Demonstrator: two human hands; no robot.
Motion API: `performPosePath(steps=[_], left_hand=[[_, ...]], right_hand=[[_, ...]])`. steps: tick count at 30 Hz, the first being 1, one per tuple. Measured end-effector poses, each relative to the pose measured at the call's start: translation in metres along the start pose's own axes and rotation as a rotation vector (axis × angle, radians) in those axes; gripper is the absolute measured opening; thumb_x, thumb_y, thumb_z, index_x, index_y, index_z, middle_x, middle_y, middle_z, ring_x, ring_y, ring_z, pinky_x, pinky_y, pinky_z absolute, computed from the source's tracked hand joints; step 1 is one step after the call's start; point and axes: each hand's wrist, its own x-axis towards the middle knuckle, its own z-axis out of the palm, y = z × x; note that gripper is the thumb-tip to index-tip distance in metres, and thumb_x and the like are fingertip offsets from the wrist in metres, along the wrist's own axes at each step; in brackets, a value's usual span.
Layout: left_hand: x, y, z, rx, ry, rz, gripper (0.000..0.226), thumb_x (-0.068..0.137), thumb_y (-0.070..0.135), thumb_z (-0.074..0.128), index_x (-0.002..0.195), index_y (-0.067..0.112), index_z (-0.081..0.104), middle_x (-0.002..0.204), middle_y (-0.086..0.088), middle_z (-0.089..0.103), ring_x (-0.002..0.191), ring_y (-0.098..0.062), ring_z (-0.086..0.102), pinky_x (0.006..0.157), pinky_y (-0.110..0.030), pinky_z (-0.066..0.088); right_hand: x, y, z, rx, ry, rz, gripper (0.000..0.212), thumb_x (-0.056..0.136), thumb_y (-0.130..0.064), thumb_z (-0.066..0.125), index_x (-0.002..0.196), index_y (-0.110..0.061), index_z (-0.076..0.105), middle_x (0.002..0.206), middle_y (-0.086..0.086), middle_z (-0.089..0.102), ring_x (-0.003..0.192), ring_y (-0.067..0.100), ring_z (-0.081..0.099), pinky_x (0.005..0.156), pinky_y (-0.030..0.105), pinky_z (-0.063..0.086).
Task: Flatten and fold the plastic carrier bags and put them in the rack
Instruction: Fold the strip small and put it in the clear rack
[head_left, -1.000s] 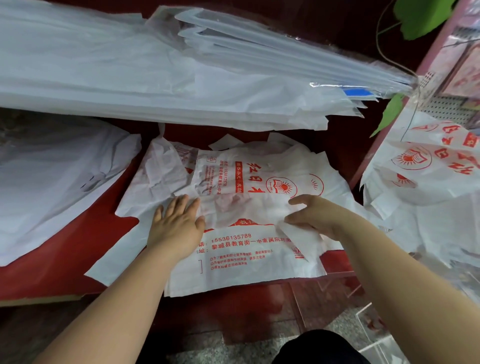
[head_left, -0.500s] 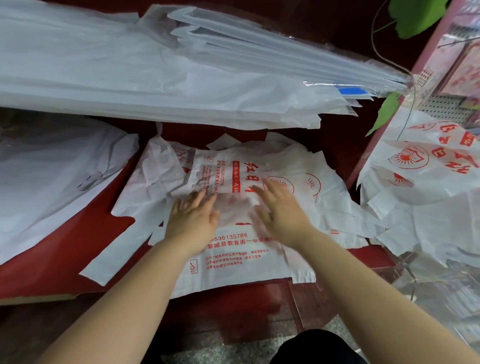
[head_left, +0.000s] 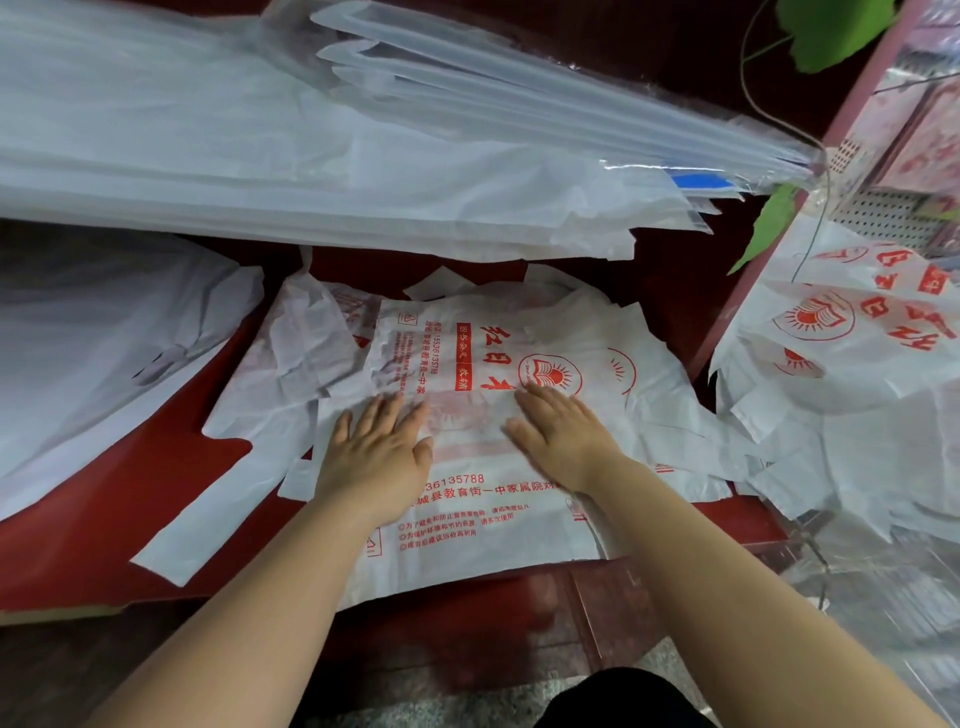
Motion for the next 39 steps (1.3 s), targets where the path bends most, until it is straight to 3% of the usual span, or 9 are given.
performPosePath(steps=[7,12,15,19,23,26,31,34,39], left_hand=[[-0.018,-0.012,-0.018,-0.54,0.268,0.156,0.049,0.093,0.043,0.04,0.139,0.026,0.036,0.151,0.01,0.02,0.139,-0.01,0.014,0.11,-0.025,0.009],[-0.09,-0.042,-0.012,-0.244,0.162,0.317,0.109,0.036,0.099,0.019,0.132,0.047,0.013,0.137,0.032,0.003,0.121,0.017,-0.003,0.105,-0.015,0.001],[-0.103,-0.06,0.008,-0.002,0.24,0.36,0.095,0.055,0.076,0.05,0.134,0.024,0.038,0.131,-0.001,0.053,0.118,-0.008,0.034,0.098,-0.021,0.023],[-0.101,-0.064,0.019,-0.174,0.372,0.335,0.068,0.049,0.029,0.086,0.111,0.016,0.061,0.101,-0.004,0.069,0.094,-0.023,0.063,0.086,-0.025,0.042],[-0.105,-0.07,0.018,-0.34,0.409,0.413,0.033,0.058,0.032,0.067,0.091,0.029,0.067,0.094,0.044,0.056,0.104,0.008,0.05,0.101,-0.002,0.017],[-0.106,-0.077,0.025,-0.428,0.462,0.402,0.034,0.053,0.015,0.069,0.086,0.021,0.073,0.096,0.061,0.038,0.105,0.032,0.036,0.098,0.003,0.017],[-0.109,-0.063,0.012,-0.605,0.437,0.233,0.059,0.069,-0.002,0.074,0.075,0.056,0.064,0.094,0.045,0.054,0.102,0.028,0.039,0.095,0.005,0.017],[-0.117,-0.05,-0.004,-0.804,0.35,0.049,0.035,0.082,0.006,0.064,0.08,0.04,0.06,0.104,0.019,0.057,0.108,0.006,0.043,0.096,-0.008,0.025],[-0.106,-0.036,-0.013,-0.916,0.444,-0.104,0.01,0.092,0.014,0.051,0.09,0.02,0.059,0.077,0.016,0.056,0.073,0.004,0.049,0.06,-0.003,0.036]], right_hand=[[-0.063,0.029,-0.015,0.413,0.289,-0.101,0.067,0.081,-0.056,0.049,0.136,-0.018,0.041,0.139,-0.011,0.037,0.13,0.004,0.03,0.101,0.013,0.017],[-0.105,0.044,0.002,0.11,0.153,-0.305,0.099,0.055,-0.09,0.038,0.137,-0.037,0.021,0.138,-0.019,0.025,0.133,0.0,0.019,0.111,0.021,0.011],[-0.103,0.045,0.017,-0.086,0.319,-0.419,0.075,0.07,-0.063,0.047,0.131,-0.019,0.038,0.127,0.0,0.056,0.122,0.013,0.038,0.1,0.044,0.034],[-0.102,0.036,0.022,0.044,0.397,-0.44,0.043,0.07,-0.044,0.05,0.107,-0.022,0.049,0.108,0.002,0.068,0.105,0.012,0.053,0.093,0.037,0.042],[-0.112,0.038,0.022,0.197,0.435,-0.391,0.033,0.072,-0.029,0.047,0.09,-0.014,0.07,0.093,0.0,0.073,0.104,0.011,0.052,0.089,0.045,0.045],[-0.119,0.043,0.023,0.237,0.442,-0.385,0.035,0.073,-0.027,0.049,0.095,-0.011,0.071,0.1,-0.004,0.069,0.106,0.01,0.051,0.102,0.026,0.036],[-0.118,0.036,0.017,0.406,0.432,-0.296,0.023,0.077,-0.02,0.056,0.096,-0.028,0.067,0.107,-0.004,0.064,0.114,0.009,0.049,0.106,0.033,0.026],[-0.122,0.031,0.007,0.581,0.311,-0.133,0.018,0.087,-0.005,0.058,0.1,-0.01,0.069,0.099,0.002,0.066,0.101,0.007,0.056,0.092,0.002,0.03],[-0.101,0.02,-0.014,0.736,0.364,0.019,0.034,0.089,0.0,0.044,0.059,-0.014,0.036,0.06,-0.004,0.035,0.056,0.005,0.034,0.052,0.016,0.03]])
